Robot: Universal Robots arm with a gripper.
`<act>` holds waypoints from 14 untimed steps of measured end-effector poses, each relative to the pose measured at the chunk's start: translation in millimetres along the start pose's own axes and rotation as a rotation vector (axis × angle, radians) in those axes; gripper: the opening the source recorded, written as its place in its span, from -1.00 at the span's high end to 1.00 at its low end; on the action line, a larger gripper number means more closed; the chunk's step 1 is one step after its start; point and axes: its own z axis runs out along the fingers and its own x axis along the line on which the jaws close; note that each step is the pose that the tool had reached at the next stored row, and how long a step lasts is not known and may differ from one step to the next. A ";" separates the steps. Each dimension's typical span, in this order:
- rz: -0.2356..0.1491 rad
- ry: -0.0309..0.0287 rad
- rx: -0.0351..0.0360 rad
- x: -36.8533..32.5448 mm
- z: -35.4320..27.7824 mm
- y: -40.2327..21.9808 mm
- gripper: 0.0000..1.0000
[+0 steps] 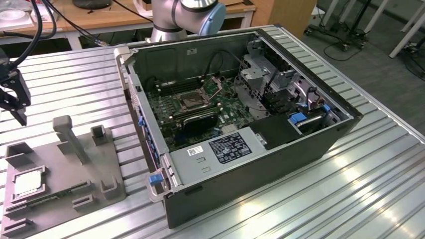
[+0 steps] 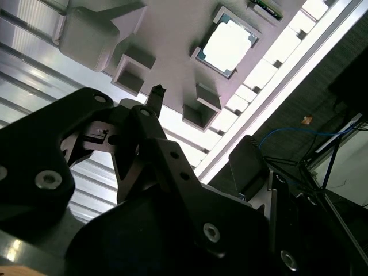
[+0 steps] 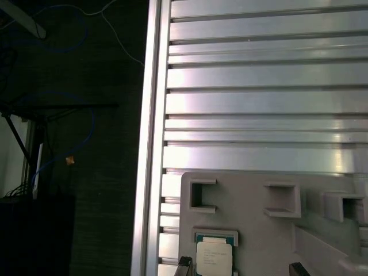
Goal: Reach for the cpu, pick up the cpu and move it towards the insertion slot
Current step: 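Reach for the cpu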
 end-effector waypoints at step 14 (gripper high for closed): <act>-0.004 0.0002 0.0002 2.3 10.8 -5.8 -0.45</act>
